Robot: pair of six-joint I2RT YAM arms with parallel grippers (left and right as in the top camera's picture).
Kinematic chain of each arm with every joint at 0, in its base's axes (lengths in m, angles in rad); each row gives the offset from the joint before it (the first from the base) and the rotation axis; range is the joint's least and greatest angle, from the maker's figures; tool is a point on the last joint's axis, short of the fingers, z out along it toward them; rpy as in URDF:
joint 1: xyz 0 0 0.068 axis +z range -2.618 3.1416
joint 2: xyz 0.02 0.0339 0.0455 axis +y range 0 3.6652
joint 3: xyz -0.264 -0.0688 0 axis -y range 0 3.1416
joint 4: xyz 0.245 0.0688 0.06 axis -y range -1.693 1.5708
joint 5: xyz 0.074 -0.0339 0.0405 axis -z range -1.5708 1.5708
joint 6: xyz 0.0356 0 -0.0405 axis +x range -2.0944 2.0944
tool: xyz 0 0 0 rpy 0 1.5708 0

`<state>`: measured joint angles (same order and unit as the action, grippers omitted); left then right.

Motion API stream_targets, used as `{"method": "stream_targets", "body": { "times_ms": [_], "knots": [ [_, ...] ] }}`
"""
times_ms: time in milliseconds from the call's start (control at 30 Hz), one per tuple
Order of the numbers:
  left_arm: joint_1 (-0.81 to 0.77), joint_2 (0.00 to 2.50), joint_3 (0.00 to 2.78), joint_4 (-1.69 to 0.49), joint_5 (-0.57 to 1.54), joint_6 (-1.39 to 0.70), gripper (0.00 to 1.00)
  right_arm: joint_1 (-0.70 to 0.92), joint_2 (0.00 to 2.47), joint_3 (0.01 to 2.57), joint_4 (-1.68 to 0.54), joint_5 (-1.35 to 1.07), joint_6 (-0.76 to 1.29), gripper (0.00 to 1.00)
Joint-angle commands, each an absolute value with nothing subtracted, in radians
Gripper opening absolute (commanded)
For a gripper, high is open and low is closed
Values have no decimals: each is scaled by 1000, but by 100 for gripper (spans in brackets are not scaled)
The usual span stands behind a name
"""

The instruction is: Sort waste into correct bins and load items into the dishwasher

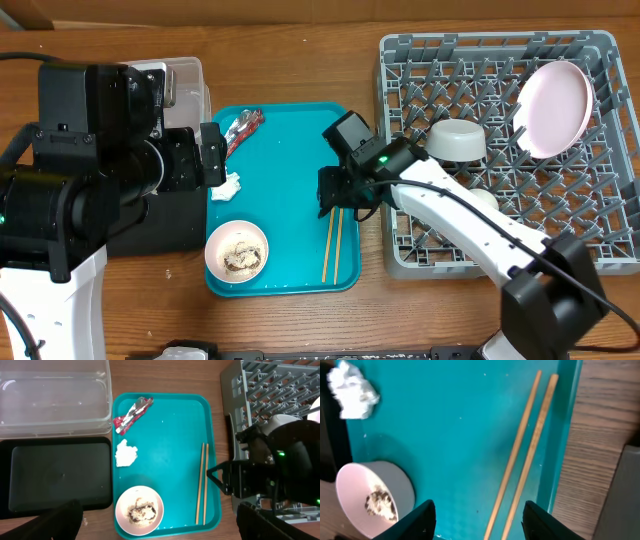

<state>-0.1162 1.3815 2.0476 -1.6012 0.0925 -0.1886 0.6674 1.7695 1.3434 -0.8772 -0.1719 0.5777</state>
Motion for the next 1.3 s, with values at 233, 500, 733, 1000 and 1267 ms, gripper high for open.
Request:
{"method": "stream_targets", "body": {
  "times_ms": [233, 500, 733, 1000, 1267],
  "knots": [
    [-118, 1386, 2055, -1600, 85, -206, 100, 740, 1832, 1348, -829, -203, 622, 66],
    [-118, 1386, 2055, -1600, 85, -206, 100, 831, 1809, 1367, -799, -169, 583, 73],
    [-118, 1386, 2055, -1600, 85, -206, 100, 832, 1699, 1390, -847, 3, 517, 100],
    [-118, 1386, 2055, -1600, 85, -206, 100, 829, 1557, 1390, -820, 138, 487, 100],
    [-118, 1386, 2055, -1600, 85, -206, 100, 829, 1408, 1390, -793, 227, 311, 100]
  ]
}}
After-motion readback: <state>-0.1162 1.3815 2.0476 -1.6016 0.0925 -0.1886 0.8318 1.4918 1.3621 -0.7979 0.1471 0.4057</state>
